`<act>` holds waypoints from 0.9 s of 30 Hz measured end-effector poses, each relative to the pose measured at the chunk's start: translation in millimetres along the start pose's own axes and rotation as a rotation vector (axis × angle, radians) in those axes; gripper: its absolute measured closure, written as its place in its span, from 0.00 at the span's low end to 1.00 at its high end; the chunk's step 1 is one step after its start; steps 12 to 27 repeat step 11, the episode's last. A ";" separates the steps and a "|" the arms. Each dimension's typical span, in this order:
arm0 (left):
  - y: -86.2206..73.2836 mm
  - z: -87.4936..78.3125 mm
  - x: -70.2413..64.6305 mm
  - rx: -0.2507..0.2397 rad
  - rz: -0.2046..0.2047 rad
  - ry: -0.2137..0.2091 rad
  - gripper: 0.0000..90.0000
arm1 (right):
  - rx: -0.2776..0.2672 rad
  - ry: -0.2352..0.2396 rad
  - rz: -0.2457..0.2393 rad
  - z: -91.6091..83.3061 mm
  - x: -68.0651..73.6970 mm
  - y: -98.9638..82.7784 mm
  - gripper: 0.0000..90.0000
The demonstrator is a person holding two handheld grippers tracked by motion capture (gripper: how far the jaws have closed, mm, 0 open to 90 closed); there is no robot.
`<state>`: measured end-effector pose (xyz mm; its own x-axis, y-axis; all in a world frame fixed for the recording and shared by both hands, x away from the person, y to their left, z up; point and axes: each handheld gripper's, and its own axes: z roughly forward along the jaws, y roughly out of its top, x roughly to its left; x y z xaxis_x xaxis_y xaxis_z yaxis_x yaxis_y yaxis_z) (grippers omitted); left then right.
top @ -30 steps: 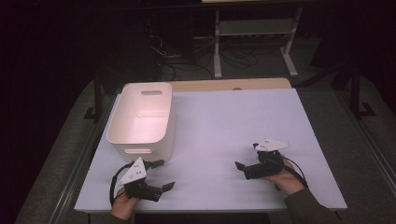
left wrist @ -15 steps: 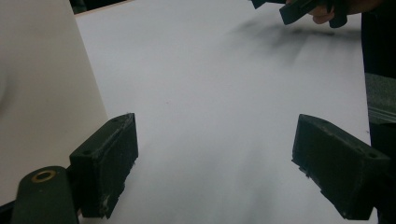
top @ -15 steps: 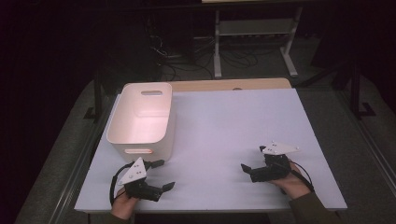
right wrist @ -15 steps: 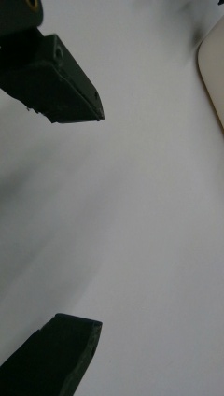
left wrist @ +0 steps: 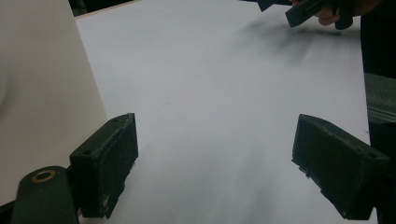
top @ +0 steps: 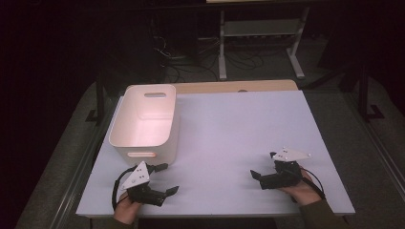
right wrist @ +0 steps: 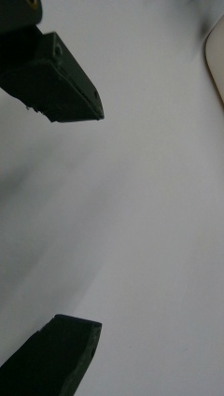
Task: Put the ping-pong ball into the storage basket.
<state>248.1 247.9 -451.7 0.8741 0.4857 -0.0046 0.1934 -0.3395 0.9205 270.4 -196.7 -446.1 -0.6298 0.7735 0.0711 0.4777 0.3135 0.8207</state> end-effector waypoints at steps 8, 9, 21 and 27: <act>0.0 0.0 0.3 0.000 0.000 -0.002 0.16 | 0.011 -0.009 0.000 -0.9 -1.3 -2.7 0.01; 0.0 0.0 0.3 0.000 -0.001 -0.002 0.16 | 0.012 -0.009 0.001 -1.0 -1.4 -3.0 0.01; 0.0 0.2 0.1 -0.002 -0.003 -0.002 0.16 | 0.016 -0.010 0.001 -1.0 -1.5 -3.4 0.01; 0.0 0.2 0.1 -0.002 -0.003 -0.002 0.16 | 0.016 -0.010 0.001 -1.0 -1.5 -3.4 0.01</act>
